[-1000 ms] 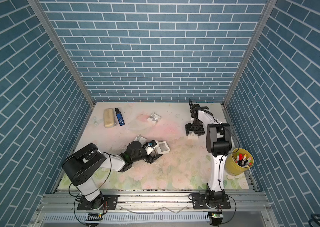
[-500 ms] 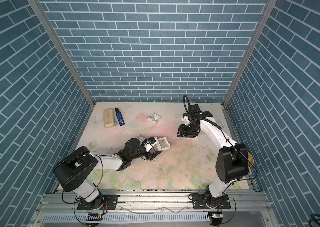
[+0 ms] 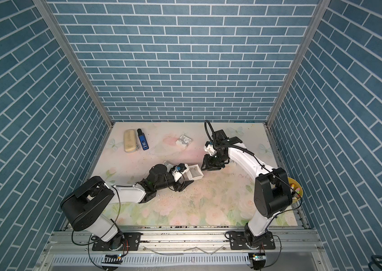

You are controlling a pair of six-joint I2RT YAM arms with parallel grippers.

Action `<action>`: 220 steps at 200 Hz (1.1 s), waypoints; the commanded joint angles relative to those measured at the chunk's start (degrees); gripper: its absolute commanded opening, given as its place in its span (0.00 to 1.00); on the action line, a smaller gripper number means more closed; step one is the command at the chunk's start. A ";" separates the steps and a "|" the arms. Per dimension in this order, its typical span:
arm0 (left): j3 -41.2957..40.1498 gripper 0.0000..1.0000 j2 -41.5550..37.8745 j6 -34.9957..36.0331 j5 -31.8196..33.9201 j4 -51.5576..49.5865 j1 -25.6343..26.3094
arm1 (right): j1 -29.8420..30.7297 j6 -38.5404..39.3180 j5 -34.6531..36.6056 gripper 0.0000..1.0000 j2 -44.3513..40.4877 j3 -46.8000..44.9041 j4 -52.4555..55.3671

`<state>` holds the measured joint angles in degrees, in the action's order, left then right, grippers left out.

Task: Take the necklace out of the lift-off lid jewelry box
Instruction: Place the lid at the center of the board, then place the jewelry box at the center of the board.

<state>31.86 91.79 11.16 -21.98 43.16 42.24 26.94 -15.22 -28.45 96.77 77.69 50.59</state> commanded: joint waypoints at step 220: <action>-2.12 0.99 1.58 -3.07 1.23 6.70 -0.18 | 3.47 -6.05 8.27 0.00 3.12 -1.57 -1.86</action>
<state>30.81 92.09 8.93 -20.99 45.25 42.24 30.46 -17.85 -25.74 101.41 77.30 48.31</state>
